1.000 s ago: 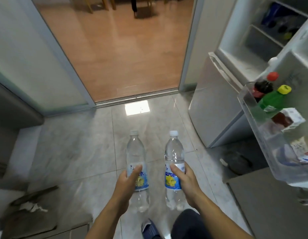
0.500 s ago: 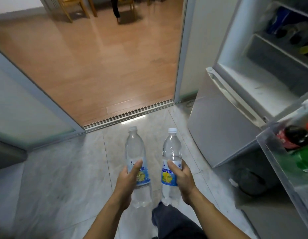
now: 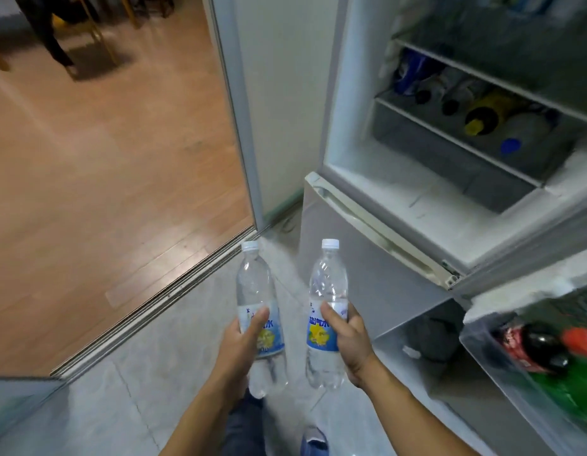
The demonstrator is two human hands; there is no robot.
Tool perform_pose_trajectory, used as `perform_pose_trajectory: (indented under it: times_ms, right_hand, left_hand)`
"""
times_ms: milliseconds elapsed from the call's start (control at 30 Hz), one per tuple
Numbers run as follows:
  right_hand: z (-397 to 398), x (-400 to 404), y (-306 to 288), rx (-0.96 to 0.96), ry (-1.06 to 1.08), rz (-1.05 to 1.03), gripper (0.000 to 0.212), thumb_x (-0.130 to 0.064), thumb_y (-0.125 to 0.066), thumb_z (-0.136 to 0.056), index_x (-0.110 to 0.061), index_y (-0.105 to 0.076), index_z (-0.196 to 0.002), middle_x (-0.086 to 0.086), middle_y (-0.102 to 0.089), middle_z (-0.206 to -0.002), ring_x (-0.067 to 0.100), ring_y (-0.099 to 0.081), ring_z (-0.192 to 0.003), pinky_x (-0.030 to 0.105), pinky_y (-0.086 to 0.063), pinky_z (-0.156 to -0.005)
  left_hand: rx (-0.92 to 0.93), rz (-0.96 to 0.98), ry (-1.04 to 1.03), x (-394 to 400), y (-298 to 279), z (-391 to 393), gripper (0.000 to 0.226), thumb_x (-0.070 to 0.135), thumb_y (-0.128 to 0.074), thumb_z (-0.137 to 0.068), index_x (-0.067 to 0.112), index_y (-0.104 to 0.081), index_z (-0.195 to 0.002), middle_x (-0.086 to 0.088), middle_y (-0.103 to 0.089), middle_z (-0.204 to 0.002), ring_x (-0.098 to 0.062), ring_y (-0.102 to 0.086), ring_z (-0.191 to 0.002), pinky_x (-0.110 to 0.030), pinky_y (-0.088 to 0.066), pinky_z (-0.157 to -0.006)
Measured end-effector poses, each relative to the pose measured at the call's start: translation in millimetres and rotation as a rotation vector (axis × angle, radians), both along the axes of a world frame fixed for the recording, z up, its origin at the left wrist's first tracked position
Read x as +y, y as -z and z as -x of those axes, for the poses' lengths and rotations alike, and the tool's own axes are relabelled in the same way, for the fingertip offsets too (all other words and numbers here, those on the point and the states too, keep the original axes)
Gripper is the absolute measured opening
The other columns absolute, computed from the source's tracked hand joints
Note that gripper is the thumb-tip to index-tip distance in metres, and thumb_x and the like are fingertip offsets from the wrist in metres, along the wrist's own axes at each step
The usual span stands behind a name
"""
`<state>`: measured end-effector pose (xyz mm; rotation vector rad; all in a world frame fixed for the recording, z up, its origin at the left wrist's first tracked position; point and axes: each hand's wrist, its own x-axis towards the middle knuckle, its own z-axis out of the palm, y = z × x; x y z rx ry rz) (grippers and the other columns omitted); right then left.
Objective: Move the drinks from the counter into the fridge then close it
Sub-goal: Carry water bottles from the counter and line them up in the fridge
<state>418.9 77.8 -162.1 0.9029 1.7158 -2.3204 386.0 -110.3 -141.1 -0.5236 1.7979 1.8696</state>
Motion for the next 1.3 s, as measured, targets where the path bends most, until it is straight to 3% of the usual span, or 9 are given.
perform_pose_trajectory:
  times_ms: [267, 400, 533, 700, 867, 967, 1033, 1167, 1300]
  right_hand:
    - [91, 14, -20, -0.009, 0.353, -0.083, 0.034, -0.03, -0.076, -0.084, -0.026, -0.06, -0.114, -0.005, -0.078, -0.094, 0.017, -0.076, -0.085, 0.023, -0.058, -0.062]
    - [130, 25, -47, 0.037, 0.464, -0.132, 0.043, -0.026, -0.082, -0.078, -0.025, -0.06, -0.114, -0.005, -0.078, -0.097, 0.016, -0.075, -0.09, 0.029, -0.058, -0.074]
    - [166, 51, -88, 0.134, 0.574, -0.232, 0.031, -0.019, -0.076, -0.085, -0.027, -0.06, -0.109, -0.012, -0.076, -0.092, 0.008, -0.074, -0.083, 0.015, -0.055, -0.062]
    - [205, 110, -150, 0.307, 0.728, -0.384, 0.034, -0.018, -0.079, -0.083, -0.025, -0.061, -0.111, -0.002, -0.076, -0.1, 0.015, -0.074, -0.09, 0.026, -0.06, -0.073]
    - [235, 191, -222, 0.489, 0.946, -0.613, 0.042, -0.026, -0.081, -0.072, -0.037, -0.059, -0.105, -0.012, -0.073, -0.098, 0.005, -0.071, -0.092, 0.02, -0.058, -0.074]
    - [249, 240, -251, 0.545, 1.047, -0.648, 0.043, -0.021, -0.081, -0.079, -0.036, -0.055, -0.11, -0.016, -0.069, -0.103, -0.004, -0.069, -0.09, 0.016, -0.055, -0.074]
    - [256, 270, -261, 0.58, 1.103, -0.656, 0.043, -0.018, -0.079, -0.084, -0.035, -0.053, -0.114, -0.016, -0.067, -0.107, -0.008, -0.067, -0.091, 0.014, -0.054, -0.076]
    - [272, 324, -271, 0.593, 1.153, -0.664, 0.053, -0.015, -0.075, -0.087, -0.018, -0.049, -0.133, 0.0, -0.064, -0.124, 0.009, -0.065, -0.109, 0.02, -0.056, -0.088]
    - [287, 361, -272, 0.588, 1.129, -0.697, 0.065, -0.011, -0.077, -0.085, -0.015, -0.044, -0.141, 0.004, -0.06, -0.133, 0.012, -0.062, -0.113, 0.019, -0.054, -0.088]
  left_hand:
    - [0.082, -0.089, 0.295, 40, -4, 166, 0.024, 0.036, -0.067, -0.089, 0.02, -0.068, -0.108, -0.004, -0.078, -0.091, -0.024, -0.076, -0.082, -0.034, -0.058, -0.07]
    - [0.16, -0.133, 0.442, 72, -35, 234, 0.023, 0.04, -0.069, -0.087, 0.026, -0.068, -0.106, 0.003, -0.078, -0.09, -0.016, -0.076, -0.081, -0.03, -0.057, -0.068]
    - [0.217, -0.221, 0.591, 120, -76, 281, 0.034, 0.05, -0.073, -0.08, 0.03, -0.07, -0.106, -0.001, -0.077, -0.094, -0.02, -0.076, -0.085, -0.036, -0.058, -0.071]
    - [0.317, -0.315, 0.719, 187, -129, 316, 0.054, 0.065, -0.075, -0.059, 0.032, -0.073, -0.101, -0.002, -0.078, -0.096, -0.021, -0.075, -0.088, -0.035, -0.058, -0.071]
    - [0.485, -0.394, 0.765, 254, -189, 343, 0.05, 0.063, -0.084, -0.059, 0.033, -0.07, -0.096, 0.002, -0.078, -0.094, -0.017, -0.075, -0.087, -0.028, -0.059, -0.068]
    - [0.569, -0.389, 0.758, 297, -217, 361, 0.041, 0.046, -0.079, -0.073, 0.025, -0.065, -0.104, 0.005, -0.078, -0.092, -0.013, -0.075, -0.084, -0.021, -0.057, -0.065]
    - [0.596, -0.402, 0.724, 325, -229, 369, 0.037, 0.034, -0.078, -0.081, 0.019, -0.064, -0.112, 0.001, -0.077, -0.096, -0.016, -0.074, -0.089, -0.027, -0.059, -0.071]
    - [0.664, -0.42, 0.674, 371, -245, 380, 0.041, 0.028, -0.077, -0.084, 0.018, -0.061, -0.12, -0.003, -0.072, -0.113, -0.019, -0.071, -0.101, -0.039, -0.058, -0.087]
    - [0.744, -0.402, 0.691, 402, -254, 393, 0.037, 0.03, -0.074, -0.087, 0.015, -0.062, -0.119, -0.005, -0.072, -0.113, -0.019, -0.071, -0.1, -0.039, -0.059, -0.085]
